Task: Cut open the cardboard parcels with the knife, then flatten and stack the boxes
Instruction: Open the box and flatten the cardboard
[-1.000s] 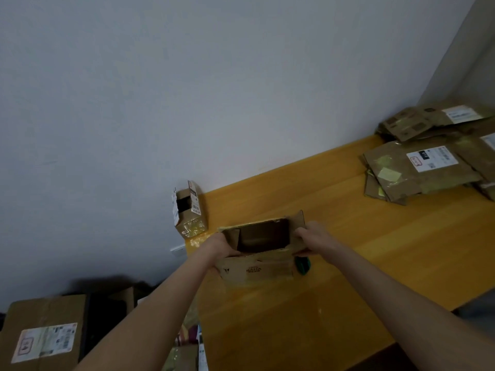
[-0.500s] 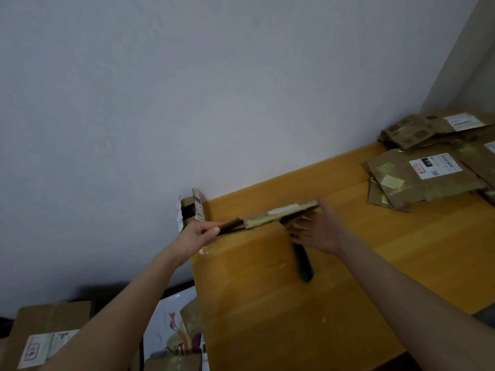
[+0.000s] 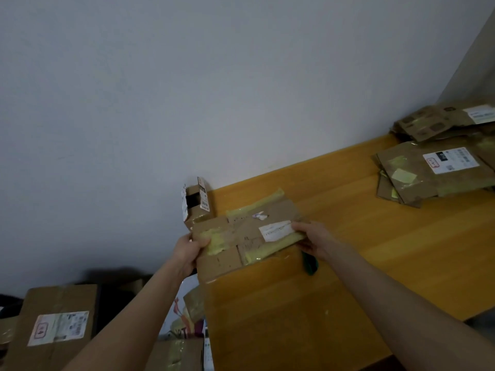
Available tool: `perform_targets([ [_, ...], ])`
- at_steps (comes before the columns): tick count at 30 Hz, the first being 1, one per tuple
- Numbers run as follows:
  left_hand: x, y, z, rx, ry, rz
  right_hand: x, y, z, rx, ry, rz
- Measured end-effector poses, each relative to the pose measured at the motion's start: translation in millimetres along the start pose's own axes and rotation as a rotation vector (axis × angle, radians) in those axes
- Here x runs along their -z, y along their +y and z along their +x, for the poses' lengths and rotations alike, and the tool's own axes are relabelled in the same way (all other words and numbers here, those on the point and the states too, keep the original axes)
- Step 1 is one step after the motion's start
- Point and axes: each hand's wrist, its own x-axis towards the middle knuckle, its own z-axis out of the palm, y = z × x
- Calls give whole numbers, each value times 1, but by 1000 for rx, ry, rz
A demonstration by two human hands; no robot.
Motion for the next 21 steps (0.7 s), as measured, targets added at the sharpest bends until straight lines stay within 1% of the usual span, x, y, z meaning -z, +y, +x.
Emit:
perform_targets([
  [1, 4, -3, 2, -9, 47, 2, 0, 5, 2, 57, 40, -206],
  [3, 12, -10, 6, -60, 132, 83, 2, 15, 9, 177, 150, -681],
  [4, 15, -13, 8, -83, 165, 140, 4, 19, 12, 215, 192, -819],
  [5, 15, -17, 10, -102, 188, 204, 5, 23, 15, 242, 212, -886],
  [7, 10, -30, 13, -124, 196, 295, 5, 30, 17, 292, 224, -913],
  [8, 2, -37, 14, -123, 198, 304, 5, 33, 17, 318, 229, -916],
  [11, -31, -53, 18, -106, 174, 253, 9, 43, 18, 355, 245, -910],
  [15, -75, -53, 27, -80, 111, 217, 22, 53, 29, 332, 238, -814],
  [17, -91, -52, 31, -77, 69, 215, 26, 56, 33, 289, 255, -664],
  [18, -96, -53, 32, -102, 68, 256, 26, 58, 35, 275, 263, -588],
  [19, -98, -54, 32, -139, 83, 337, 26, 58, 36, 276, 289, -569],
  [20, -98, -55, 32, -175, 112, 444, 27, 57, 35, 300, 325, -649],
  [21, -96, -57, 32, -207, 149, 545, 27, 58, 35, 343, 361, -801],
])
